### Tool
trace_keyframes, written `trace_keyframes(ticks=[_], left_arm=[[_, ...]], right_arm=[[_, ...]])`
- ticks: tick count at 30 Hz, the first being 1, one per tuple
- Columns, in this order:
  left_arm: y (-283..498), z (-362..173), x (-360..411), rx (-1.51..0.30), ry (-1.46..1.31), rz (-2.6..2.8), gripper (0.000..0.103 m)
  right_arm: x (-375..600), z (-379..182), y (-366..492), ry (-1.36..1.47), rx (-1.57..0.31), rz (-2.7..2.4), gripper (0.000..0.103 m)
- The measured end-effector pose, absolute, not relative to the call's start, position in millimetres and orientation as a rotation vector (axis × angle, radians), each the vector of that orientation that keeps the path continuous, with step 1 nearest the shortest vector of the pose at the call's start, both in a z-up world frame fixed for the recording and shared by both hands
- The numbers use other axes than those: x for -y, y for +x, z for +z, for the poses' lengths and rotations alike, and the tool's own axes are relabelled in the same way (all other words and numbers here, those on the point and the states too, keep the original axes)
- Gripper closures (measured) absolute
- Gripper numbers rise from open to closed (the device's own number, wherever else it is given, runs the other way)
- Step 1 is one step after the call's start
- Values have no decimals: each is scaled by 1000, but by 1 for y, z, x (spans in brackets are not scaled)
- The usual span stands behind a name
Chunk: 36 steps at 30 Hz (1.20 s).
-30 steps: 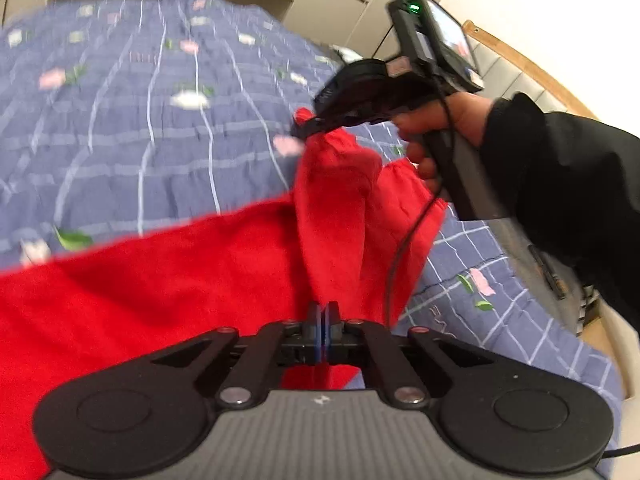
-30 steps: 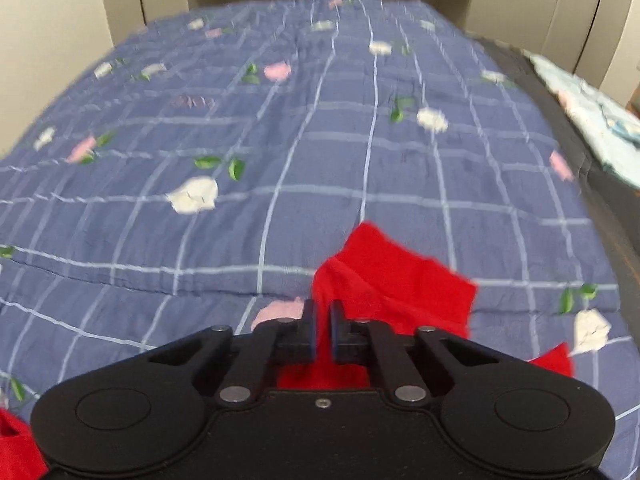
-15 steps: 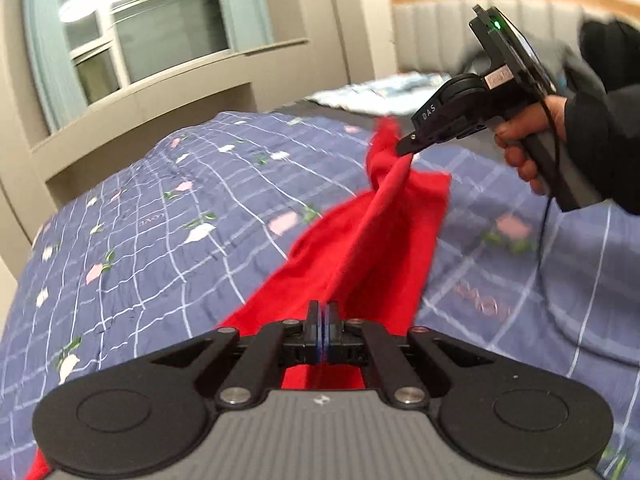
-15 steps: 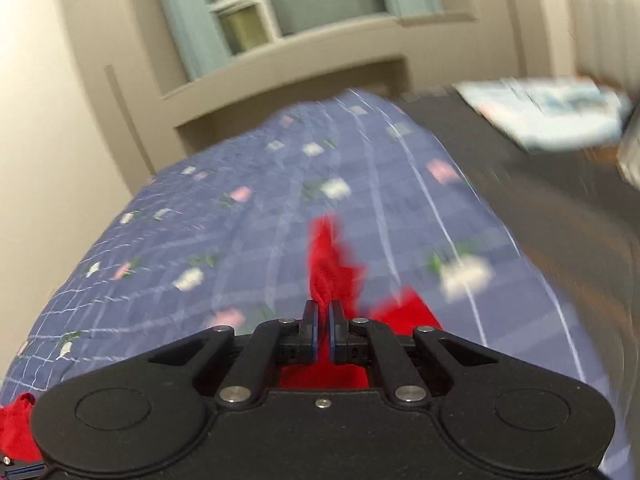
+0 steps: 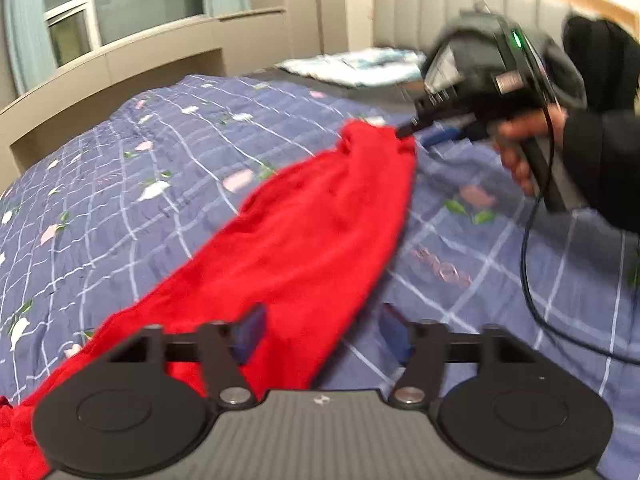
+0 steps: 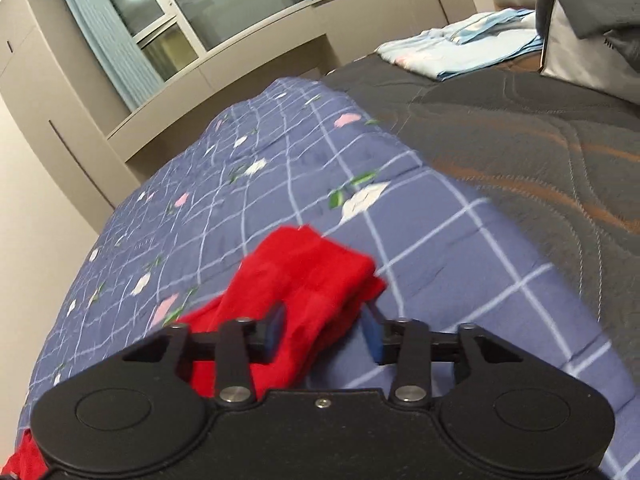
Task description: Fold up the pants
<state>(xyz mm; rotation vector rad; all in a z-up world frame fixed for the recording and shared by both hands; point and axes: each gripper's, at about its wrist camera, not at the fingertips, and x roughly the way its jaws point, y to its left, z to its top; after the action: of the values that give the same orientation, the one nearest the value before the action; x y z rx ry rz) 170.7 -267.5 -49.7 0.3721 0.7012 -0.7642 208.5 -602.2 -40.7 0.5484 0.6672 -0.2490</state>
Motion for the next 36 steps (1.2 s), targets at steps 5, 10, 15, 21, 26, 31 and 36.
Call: trace_keyframes(ticks=[5, 10, 15, 21, 26, 31, 36], left_arm=[[211, -42, 251, -711, 335, -648, 33], [263, -55, 243, -754, 365, -598, 41], [294, -75, 243, -907, 359, -607, 98], [290, -71, 237, -871, 340, -593, 103], [285, -52, 227, -803, 287, -546, 103], [279, -54, 227, -747, 305, -473, 103], [288, -63, 229, -848, 241, -492, 99]], right_arm=[[608, -42, 228, 506, -680, -279, 51], [608, -43, 245, 452, -701, -276, 80], [606, -39, 246, 382, -704, -268, 99], [604, -30, 241, 318, -682, -259, 100], [606, -23, 235, 293, -633, -282, 100], [598, -32, 238, 223, -672, -288, 100], [579, -46, 250, 46, -741, -326, 84]])
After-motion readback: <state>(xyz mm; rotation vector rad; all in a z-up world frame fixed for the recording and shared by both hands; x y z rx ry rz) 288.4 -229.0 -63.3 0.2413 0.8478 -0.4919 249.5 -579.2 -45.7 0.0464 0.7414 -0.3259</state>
